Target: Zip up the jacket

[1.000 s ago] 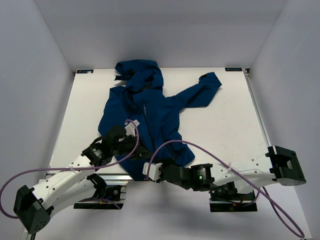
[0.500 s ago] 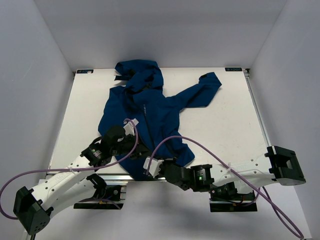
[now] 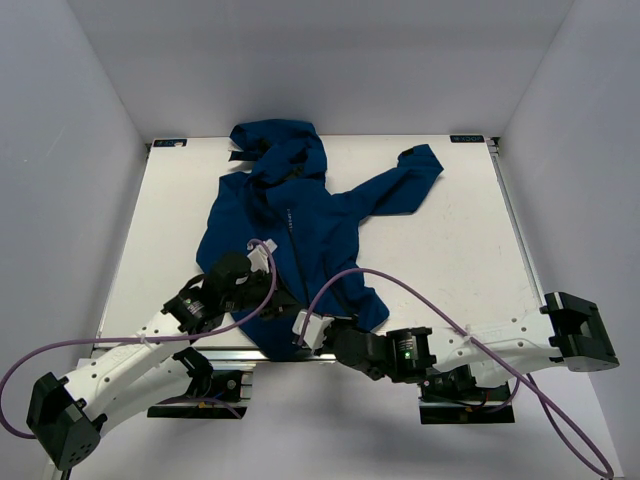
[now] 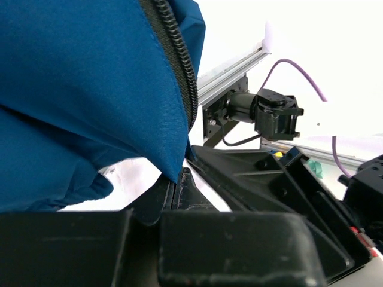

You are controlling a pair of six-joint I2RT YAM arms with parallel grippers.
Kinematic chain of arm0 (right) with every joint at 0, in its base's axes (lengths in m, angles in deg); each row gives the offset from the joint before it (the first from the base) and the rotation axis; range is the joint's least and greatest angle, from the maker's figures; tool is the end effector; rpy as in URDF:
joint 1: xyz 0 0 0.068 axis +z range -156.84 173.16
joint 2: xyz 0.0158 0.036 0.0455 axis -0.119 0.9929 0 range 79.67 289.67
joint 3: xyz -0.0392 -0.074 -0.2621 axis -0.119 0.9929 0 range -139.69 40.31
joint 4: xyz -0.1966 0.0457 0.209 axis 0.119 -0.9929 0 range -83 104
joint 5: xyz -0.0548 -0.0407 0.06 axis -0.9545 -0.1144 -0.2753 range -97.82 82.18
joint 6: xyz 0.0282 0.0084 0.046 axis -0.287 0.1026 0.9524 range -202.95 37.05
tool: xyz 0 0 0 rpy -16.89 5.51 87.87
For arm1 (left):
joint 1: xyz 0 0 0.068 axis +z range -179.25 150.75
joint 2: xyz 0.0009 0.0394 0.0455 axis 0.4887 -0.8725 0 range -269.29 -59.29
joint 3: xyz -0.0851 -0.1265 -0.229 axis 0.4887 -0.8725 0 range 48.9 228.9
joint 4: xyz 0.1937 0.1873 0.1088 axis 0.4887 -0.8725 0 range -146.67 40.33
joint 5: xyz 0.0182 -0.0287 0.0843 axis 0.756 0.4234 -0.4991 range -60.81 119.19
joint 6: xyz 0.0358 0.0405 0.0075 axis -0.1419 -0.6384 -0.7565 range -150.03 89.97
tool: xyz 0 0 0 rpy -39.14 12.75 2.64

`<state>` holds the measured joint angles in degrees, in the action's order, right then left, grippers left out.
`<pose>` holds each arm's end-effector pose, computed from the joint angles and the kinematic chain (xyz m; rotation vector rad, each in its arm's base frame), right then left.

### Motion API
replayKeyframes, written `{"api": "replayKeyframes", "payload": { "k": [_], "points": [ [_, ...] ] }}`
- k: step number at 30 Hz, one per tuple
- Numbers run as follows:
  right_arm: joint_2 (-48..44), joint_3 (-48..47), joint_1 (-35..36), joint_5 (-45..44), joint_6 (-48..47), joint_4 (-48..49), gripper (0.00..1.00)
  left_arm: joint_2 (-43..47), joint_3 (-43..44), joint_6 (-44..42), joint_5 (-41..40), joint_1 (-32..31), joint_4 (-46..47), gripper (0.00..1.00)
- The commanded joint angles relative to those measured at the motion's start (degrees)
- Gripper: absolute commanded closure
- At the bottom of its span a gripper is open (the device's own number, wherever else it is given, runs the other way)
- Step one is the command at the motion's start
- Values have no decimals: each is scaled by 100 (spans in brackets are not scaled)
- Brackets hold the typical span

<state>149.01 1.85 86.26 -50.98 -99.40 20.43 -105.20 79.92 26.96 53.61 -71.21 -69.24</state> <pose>0.0097 0.2860 0.2309 -1.2209 1.4304 0.1620 0.1425 -0.1485 0.2313 -0.0442 2.4952 -1.3411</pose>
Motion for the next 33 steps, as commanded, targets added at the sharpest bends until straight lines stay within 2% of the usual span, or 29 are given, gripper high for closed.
{"api": "replayKeyframes", "payload": {
  "k": [1, 15, 19, 23, 25, 27, 33],
  "points": [
    [-96, -215, -38, -184, 194, -81, 100, 73, -70, -21, 335, -41, -55, 100],
    [193, -364, -108, -263, 230, 183, 100, 65, -141, -57, 660, -50, 226, 100],
    [264, -364, -117, 96, 247, 42, 100, 100, -123, -65, 642, -41, 173, 100],
    [317, -355, -134, 80, 274, 59, 92, 91, -132, -65, 643, -50, 191, 100],
    [369, -382, -160, 79, 274, 77, 92, 91, -114, -65, 651, -50, 191, 100],
    [396, -382, -178, 176, 265, 103, 85, 56, -106, -83, 642, -50, 173, 100],
    [563, -461, -248, 71, 431, 139, 80, 21, -62, -101, 686, -41, 173, 100]
  ]
}}
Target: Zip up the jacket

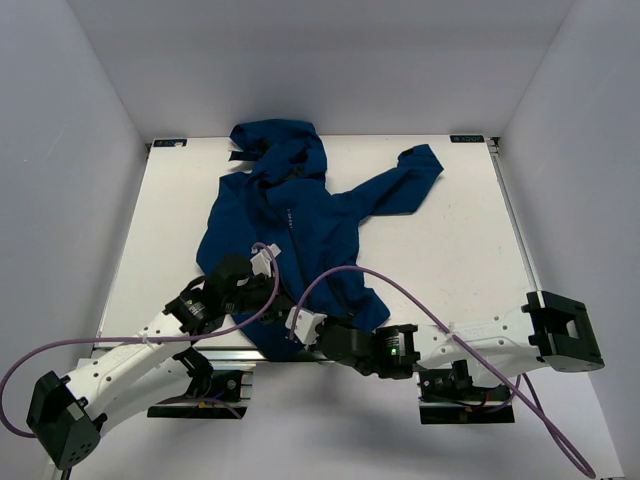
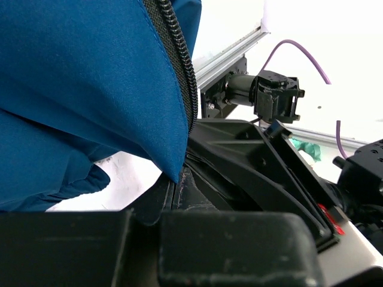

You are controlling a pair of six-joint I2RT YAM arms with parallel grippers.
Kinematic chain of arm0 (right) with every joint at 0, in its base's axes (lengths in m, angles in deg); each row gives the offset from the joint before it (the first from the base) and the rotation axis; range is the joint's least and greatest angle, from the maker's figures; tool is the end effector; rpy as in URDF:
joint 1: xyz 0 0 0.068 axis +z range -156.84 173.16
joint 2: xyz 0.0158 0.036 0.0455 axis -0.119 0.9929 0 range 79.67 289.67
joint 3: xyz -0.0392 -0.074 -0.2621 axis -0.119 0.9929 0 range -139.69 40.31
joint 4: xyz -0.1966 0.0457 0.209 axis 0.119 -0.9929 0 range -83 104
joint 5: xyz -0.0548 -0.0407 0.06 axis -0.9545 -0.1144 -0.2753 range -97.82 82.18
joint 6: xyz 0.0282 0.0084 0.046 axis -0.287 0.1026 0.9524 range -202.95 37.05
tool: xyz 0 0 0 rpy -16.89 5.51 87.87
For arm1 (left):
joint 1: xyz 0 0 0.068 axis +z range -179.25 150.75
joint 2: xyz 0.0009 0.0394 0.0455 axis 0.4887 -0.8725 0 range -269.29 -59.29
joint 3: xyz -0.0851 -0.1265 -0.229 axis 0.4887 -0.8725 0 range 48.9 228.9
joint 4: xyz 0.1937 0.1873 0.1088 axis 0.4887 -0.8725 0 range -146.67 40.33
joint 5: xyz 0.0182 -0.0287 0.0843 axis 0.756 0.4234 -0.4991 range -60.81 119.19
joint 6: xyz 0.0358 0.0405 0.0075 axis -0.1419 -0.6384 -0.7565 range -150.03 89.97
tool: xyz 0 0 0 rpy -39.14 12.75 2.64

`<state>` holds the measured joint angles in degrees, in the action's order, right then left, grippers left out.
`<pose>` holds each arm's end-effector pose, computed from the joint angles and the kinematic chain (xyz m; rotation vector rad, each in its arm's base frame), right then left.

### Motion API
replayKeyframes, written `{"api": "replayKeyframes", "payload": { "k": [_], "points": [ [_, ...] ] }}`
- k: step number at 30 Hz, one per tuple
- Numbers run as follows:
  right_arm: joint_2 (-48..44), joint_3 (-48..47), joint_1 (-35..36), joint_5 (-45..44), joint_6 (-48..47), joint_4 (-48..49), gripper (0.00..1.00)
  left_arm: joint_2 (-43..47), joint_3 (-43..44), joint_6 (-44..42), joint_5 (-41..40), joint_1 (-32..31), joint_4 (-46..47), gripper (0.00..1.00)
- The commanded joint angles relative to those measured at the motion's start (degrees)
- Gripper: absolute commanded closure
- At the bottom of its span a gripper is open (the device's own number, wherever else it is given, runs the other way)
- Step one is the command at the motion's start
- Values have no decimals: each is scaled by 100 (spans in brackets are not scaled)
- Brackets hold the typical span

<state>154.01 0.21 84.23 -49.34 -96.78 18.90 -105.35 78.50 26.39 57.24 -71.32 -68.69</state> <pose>0.0188 0.2985 0.2146 -1.2510 1.4941 0.1311 0.1394 -0.1490 0.2230 0.0070 2.5310 -1.3891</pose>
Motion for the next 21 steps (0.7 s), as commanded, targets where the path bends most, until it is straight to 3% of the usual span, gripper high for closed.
{"api": "replayKeyframes", "payload": {
  "k": [1, 5, 9, 14, 21],
  "points": [
    [106, -314, -54, -93, 178, 274, 80, 36, 80, -44, 315, -39, 110, 100],
    [115, -323, -54, -32, 178, 300, 84, 19, 72, -61, 306, -30, 75, 100],
    [89, -341, -89, 3, 108, 274, 100, -17, 45, -105, 297, -39, 22, 100],
    [71, -499, -326, -23, 126, 2, 100, -131, 203, -334, 174, -30, -478, 100],
    [167, -1034, -1354, 153, 249, -271, 100, -263, 230, -641, 104, -30, -1181, 100]
  ]
}}
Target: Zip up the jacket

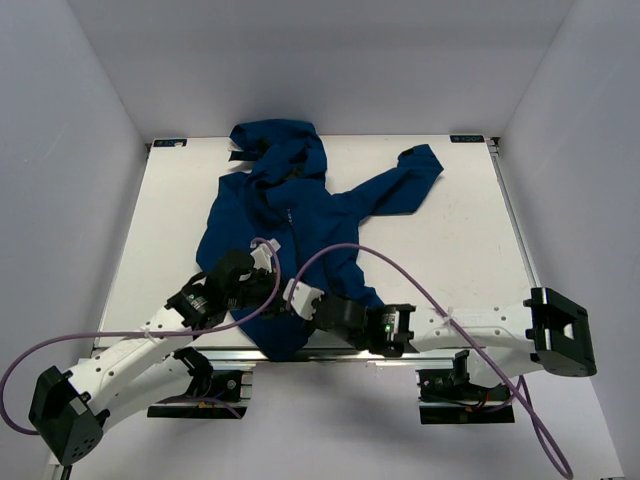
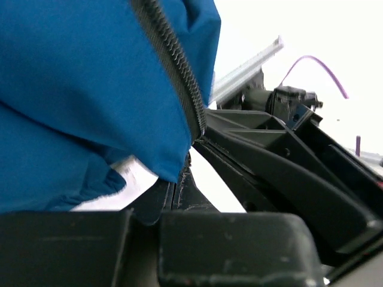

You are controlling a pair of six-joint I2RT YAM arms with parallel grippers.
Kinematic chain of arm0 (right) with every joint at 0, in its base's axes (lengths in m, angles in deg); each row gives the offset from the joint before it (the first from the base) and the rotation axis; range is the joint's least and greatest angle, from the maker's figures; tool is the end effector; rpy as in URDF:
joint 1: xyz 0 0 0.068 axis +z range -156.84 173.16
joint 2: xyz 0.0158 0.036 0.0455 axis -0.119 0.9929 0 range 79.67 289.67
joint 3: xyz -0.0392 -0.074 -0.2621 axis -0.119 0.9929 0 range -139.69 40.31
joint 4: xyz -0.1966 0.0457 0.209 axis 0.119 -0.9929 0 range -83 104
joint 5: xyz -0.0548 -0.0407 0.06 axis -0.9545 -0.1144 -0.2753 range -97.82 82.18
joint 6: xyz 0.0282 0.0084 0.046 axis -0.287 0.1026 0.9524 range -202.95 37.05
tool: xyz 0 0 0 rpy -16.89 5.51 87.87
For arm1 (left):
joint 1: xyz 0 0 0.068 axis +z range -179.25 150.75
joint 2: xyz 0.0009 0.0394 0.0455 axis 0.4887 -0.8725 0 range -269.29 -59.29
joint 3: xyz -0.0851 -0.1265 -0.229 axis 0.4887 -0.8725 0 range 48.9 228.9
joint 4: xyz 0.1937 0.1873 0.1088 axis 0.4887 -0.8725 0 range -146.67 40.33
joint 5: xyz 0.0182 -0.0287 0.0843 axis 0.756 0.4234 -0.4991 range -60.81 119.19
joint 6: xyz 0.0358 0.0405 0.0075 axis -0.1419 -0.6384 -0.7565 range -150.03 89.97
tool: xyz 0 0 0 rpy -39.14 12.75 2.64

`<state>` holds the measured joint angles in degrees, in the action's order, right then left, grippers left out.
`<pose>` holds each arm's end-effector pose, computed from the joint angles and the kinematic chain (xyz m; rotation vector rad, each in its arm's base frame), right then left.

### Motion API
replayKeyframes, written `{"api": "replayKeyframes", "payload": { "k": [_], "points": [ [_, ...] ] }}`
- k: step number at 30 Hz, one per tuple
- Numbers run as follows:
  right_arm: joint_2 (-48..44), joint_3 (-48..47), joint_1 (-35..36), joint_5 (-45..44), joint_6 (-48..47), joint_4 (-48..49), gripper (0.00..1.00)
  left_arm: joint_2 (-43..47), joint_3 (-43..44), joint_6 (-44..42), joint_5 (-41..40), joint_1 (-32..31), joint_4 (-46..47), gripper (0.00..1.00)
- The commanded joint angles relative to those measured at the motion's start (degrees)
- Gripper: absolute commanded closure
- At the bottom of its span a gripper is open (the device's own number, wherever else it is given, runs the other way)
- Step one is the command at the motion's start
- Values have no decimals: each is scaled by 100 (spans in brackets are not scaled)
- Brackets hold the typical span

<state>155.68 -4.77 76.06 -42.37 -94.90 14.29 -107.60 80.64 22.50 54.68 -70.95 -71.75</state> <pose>0.0593 0.3075 0.2285 -1.2182 1.5952 0.1530 0.1448 -0.1502 0.2245 0.0352 2.5518 -1.2841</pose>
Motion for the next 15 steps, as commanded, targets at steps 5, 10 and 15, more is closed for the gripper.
{"api": "replayKeyframes", "payload": {
  "k": [5, 10, 15],
  "points": [
    [378, -958, -1107, -316, 8, 23, 100, -90, -11, -358, 517, -76, -964, 100],
    [704, -1353, -1451, -447, -115, -29, 100, -3, -125, -384, 588, -67, -1166, 100],
    [986, -1960, -1829, -536, -676, -493, 100, 59, -143, -481, 527, -67, -1588, 100]
  ]
}}
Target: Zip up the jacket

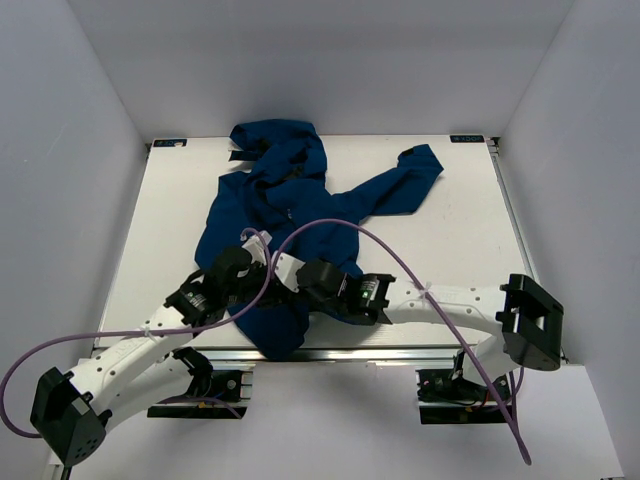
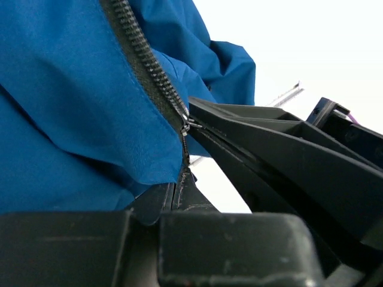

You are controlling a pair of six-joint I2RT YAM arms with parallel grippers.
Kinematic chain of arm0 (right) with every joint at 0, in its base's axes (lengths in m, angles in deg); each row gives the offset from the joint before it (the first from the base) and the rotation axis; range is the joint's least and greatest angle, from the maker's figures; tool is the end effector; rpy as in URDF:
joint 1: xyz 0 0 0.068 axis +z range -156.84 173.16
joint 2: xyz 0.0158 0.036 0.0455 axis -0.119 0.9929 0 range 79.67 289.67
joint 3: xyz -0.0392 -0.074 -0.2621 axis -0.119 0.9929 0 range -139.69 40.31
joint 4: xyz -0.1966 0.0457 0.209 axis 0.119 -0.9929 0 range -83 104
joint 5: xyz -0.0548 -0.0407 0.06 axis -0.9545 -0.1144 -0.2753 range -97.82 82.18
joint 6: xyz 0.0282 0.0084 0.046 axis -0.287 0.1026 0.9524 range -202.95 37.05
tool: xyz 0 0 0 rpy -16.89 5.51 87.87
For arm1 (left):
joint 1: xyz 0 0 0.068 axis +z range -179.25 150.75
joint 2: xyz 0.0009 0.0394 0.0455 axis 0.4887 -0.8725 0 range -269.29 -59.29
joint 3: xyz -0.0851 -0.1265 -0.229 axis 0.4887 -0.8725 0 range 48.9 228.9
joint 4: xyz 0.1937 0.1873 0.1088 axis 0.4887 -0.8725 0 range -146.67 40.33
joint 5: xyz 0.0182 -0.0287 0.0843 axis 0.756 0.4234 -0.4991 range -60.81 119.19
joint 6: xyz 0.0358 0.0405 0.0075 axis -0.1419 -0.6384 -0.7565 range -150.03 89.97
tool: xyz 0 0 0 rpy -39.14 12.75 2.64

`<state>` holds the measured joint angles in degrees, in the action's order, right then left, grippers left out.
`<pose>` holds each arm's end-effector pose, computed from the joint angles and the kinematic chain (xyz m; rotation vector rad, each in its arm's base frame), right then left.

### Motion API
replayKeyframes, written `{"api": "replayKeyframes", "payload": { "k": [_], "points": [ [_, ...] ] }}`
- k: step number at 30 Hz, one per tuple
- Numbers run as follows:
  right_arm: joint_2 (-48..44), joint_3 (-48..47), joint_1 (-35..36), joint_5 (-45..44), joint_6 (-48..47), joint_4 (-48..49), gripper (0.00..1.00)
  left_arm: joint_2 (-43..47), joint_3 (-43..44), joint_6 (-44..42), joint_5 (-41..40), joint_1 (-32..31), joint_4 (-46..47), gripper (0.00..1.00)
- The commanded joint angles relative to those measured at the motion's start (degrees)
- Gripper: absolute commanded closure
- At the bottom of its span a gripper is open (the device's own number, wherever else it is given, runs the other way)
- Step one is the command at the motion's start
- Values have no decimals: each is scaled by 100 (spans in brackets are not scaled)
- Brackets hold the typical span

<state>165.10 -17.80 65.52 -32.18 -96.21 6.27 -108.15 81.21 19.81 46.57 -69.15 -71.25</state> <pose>0.1233 0.3376 0.2440 -1.2608 1.7102 0.1449 0.1556 -0.1444 0.2258 -0.0311 2.4777 -1.1155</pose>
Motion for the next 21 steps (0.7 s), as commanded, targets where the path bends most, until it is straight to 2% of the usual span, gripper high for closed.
{"api": "replayKeyframes", "payload": {
  "k": [1, 2, 4, 5, 6, 9, 14, 16, 21],
  "points": [
    [62, -719, -819, -1737, -581, 28, 100, 166, -208, -238, 1337, -255, -1691, 100],
    [70, -807, -915, -1739, -643, -175, 100, 201, -217, -238, 1320, -255, -1770, 100],
    [1, -816, -978, -1171, -731, -553, 100, 298, -287, -238, 1259, -255, -1823, 100],
    [-78, -860, -1039, -654, -740, -1268, 100, 324, -296, -238, 1206, -255, -1893, 100],
    [-122, -921, -1057, 534, -809, -1606, 100, 333, -296, -247, 1180, -246, -1937, 100],
    [-255, -939, -1057, 1125, -872, -2074, 100, 386, -348, -238, 1214, -255, -1902, 100],
    [-377, -1317, -1057, 732, -1179, -2822, 100, 412, -340, -431, 1119, -255, -2252, 100],
    [-430, -1387, -1092, 223, -1267, -2848, 100, 421, -305, -502, 1091, -246, -2333, 100],
    [-281, -1809, -1364, -322, -1600, -2709, 100, 448, -331, -625, 1206, -255, -2587, 100]
  ]
}}
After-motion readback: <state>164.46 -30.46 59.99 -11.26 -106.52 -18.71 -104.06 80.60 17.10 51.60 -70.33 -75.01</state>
